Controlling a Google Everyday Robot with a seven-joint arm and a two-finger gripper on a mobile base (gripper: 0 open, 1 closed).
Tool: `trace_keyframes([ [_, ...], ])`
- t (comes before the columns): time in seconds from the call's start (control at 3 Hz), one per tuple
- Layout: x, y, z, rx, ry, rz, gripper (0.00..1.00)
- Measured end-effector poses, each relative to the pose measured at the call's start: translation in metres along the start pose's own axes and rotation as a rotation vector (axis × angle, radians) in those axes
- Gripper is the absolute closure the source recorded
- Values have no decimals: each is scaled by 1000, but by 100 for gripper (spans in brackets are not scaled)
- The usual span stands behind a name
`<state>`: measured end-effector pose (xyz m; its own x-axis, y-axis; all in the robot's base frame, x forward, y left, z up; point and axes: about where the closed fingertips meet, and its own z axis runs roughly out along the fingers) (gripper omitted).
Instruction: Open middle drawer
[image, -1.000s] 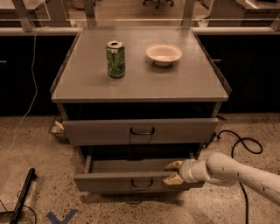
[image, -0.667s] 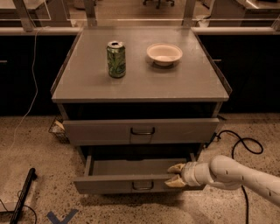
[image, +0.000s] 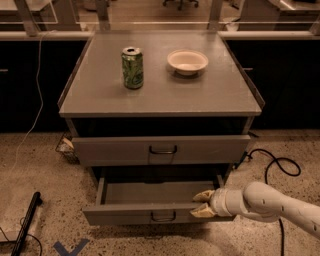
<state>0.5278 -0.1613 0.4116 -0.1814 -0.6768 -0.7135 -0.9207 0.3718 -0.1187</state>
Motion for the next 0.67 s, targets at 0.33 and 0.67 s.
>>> trace_keyframes([
  [0.33, 0, 1, -1, 0, 0, 1, 100],
  [0.67, 5, 21, -13, 1, -8, 22, 97],
])
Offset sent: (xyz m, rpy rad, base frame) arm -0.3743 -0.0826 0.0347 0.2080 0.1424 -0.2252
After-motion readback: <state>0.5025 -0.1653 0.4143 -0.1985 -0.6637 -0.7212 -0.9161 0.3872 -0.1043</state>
